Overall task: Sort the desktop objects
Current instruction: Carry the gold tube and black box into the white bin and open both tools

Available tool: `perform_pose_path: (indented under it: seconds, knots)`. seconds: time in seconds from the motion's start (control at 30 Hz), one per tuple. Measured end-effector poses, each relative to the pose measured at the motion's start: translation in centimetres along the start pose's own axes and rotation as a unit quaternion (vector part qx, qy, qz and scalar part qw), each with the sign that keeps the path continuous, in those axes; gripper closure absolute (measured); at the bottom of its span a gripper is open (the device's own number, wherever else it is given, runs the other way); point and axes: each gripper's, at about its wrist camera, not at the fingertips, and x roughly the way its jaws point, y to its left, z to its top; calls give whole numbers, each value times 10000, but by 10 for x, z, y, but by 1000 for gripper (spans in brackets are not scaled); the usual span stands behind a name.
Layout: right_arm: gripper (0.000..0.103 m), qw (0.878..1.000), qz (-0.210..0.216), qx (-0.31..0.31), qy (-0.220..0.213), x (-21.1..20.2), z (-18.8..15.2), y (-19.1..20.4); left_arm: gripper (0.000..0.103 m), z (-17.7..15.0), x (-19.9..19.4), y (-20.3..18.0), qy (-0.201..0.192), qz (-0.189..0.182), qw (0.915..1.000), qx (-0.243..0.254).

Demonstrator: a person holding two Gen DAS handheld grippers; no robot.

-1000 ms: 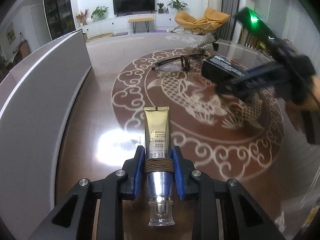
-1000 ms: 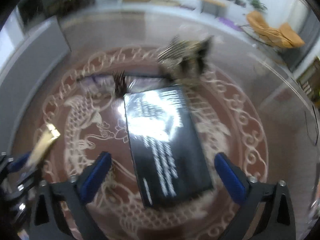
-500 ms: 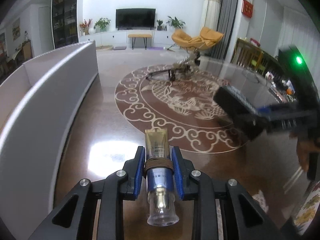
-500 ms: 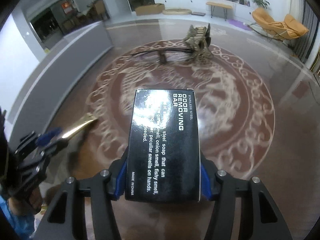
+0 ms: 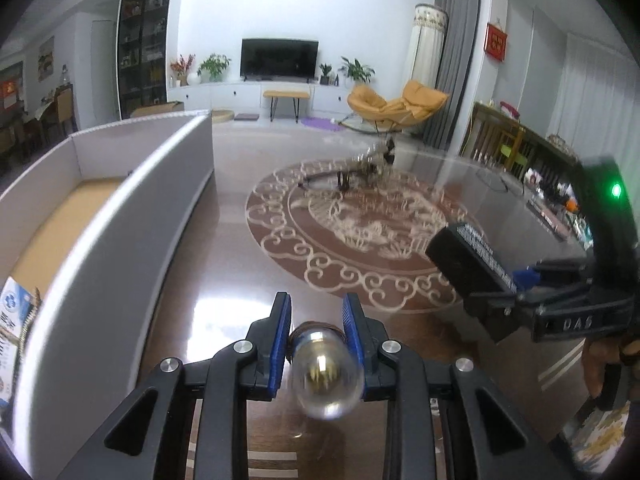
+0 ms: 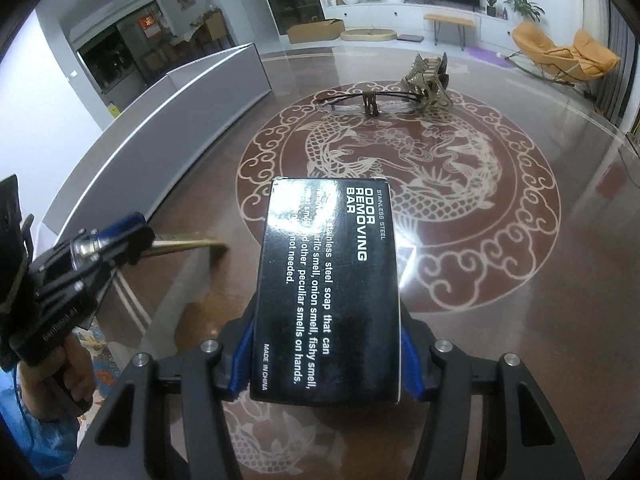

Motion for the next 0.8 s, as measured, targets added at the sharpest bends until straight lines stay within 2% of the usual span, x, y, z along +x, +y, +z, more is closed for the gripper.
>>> perform_pose_path:
  seconds: [0.3,0.57,0.67,0.8]
  knots:
    - [44,9996,46,-72,-276,-25,9,9,79,17,-35,16,-387,-100,9988,-299]
    - [44,9990,110,-237,-349,-32,24,31,80,27,-72,40,-730,-170,9950,-660]
    - [44,9984,319,-235,-394,-34,41,48,79,37,-99,59,-924,-188,9923,-797]
    - [44,9944,794,-449,-539,-34,80,99,79,52,-134,102,-1122,21,9893,-933]
